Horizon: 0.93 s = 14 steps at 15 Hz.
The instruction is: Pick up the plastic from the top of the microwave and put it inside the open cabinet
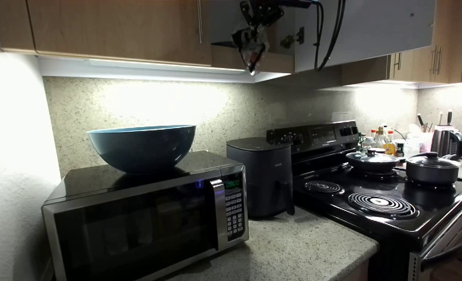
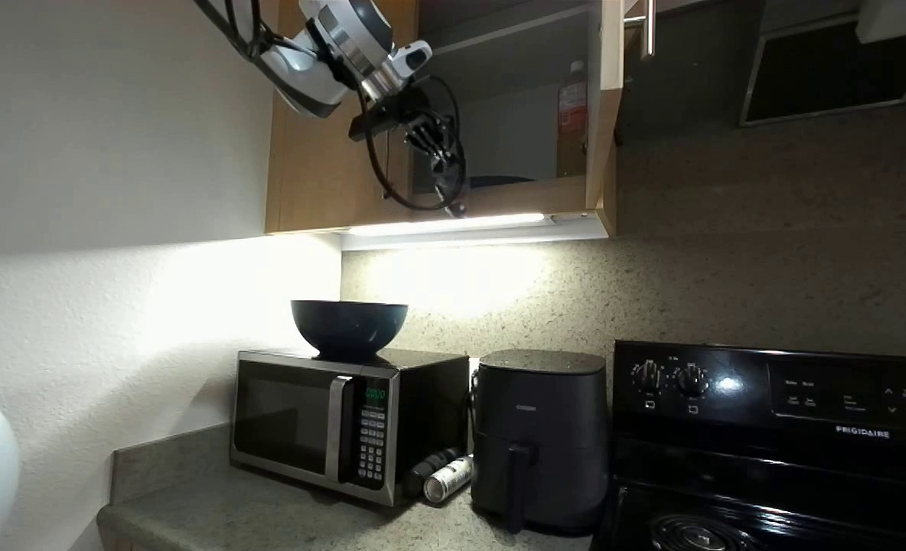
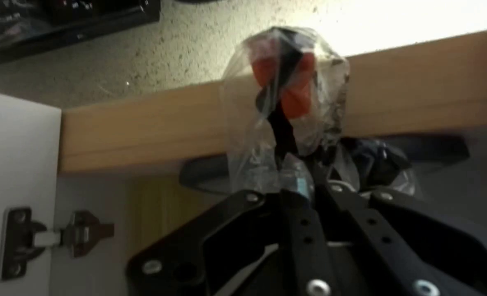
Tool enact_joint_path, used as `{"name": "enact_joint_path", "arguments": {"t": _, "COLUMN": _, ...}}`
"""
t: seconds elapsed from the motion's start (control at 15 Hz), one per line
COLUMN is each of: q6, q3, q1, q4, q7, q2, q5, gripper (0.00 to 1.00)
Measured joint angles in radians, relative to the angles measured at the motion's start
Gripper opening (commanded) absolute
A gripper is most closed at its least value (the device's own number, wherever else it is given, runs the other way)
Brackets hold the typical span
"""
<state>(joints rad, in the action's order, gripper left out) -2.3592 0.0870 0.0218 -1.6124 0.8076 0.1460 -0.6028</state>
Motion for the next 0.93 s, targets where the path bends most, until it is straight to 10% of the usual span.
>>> {"name": "enact_joint_path", "arguments": {"t": 0.93, "q6": -0.026, "q3": -0.018, "q1": -0.006, "q4": 0.493, "q7": 0.149, "q2": -0.319, "q5": -0.212, "gripper": 0.05}}
